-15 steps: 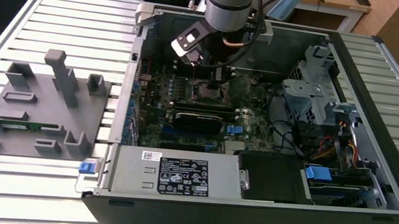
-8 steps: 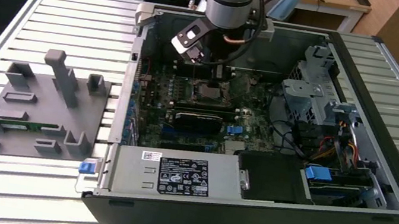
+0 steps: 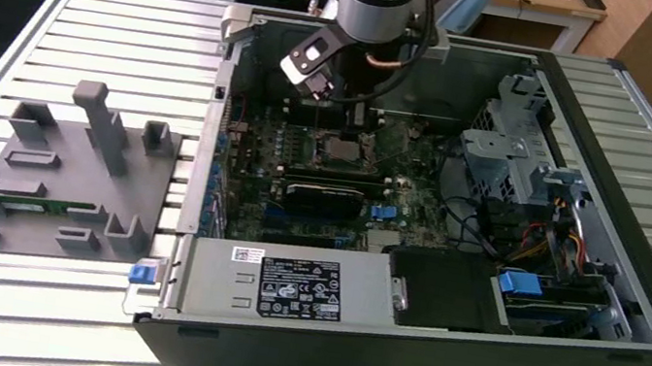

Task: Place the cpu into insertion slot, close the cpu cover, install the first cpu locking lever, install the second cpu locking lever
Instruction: 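Close the cpu cover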

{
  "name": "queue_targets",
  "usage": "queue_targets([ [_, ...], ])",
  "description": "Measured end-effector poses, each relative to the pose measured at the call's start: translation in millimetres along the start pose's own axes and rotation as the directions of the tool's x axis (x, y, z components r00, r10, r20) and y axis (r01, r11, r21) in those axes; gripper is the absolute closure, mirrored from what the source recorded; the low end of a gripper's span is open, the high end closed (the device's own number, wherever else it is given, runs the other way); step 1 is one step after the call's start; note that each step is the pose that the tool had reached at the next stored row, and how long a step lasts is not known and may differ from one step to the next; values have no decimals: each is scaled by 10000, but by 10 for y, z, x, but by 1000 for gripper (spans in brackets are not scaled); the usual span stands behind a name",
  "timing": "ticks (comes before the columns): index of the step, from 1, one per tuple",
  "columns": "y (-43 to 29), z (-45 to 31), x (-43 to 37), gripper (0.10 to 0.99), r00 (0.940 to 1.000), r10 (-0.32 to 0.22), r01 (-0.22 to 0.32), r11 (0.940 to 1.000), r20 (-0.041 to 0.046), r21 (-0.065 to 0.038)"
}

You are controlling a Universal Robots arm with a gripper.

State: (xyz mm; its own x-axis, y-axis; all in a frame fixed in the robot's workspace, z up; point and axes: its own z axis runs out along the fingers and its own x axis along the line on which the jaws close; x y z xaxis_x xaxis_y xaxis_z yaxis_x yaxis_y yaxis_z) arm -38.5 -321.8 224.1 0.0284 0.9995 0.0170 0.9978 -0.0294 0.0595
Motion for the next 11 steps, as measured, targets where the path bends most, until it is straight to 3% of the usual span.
queue_targets([
  [11,6,-89,-12,973,10000,-1,1,10000,-21,0],
])
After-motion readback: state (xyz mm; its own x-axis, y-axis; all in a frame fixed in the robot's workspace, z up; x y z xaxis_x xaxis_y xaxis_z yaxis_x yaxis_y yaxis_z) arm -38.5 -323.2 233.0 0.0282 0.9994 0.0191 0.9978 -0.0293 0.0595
